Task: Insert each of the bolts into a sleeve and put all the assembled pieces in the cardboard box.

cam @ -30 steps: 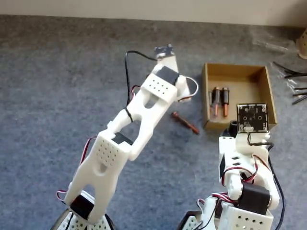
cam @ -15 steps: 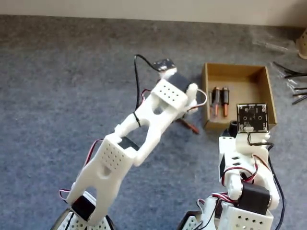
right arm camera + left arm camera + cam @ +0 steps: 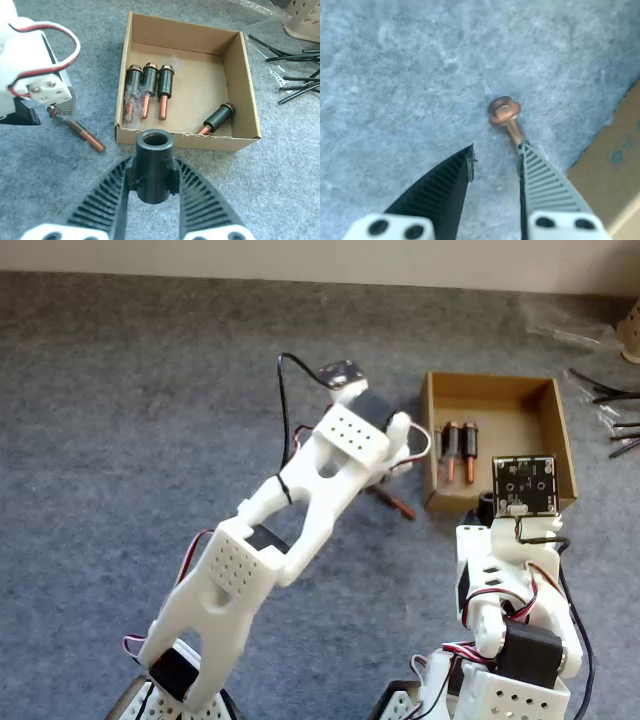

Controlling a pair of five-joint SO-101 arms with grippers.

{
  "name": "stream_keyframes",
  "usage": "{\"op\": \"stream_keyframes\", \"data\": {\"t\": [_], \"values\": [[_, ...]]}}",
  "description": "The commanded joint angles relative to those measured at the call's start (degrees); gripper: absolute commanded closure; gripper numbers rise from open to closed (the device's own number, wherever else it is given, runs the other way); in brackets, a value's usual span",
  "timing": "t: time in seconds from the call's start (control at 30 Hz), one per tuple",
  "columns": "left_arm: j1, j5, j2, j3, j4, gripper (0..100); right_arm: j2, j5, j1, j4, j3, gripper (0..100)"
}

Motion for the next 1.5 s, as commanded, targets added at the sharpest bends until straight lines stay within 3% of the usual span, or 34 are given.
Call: {"op": "stream_keyframes", "data": {"t": [0.0,0.57,0.73,0.8,1.03,1.2,1.33,1.47], "values": [[0.84,0.62,0.13,-1.63,-3.08,85,-0.57,0.97,0.66,-1.27,-0.4,99.3],[-0.13,4.22,7.08,-4.35,-5.54,85,-0.57,1.05,0.66,-1.19,-0.4,99.3],[-1.36,3.87,7.08,-4.35,-5.45,98,-0.57,1.05,0.66,-1.19,-0.31,99.3],[-2.59,3.08,7.08,-4.35,-5.45,99,-0.57,1.05,0.66,-1.19,-0.13,99.3],[-4.26,-7.56,6.99,-5.93,-1.23,98,-0.57,1.05,0.66,-3.03,2.33,99.3],[-4.26,-24.62,7.08,-12.53,6.86,98,-0.57,1.05,0.31,-3.03,2.33,99.3],[-4.26,-38.51,7.34,-14.37,8.09,98,-0.57,1.05,0.31,-3.03,2.33,99.3],[-4.18,-43.78,7.43,-14.02,8.53,99,-0.57,1.05,0.22,-3.12,2.33,99.3]]}}
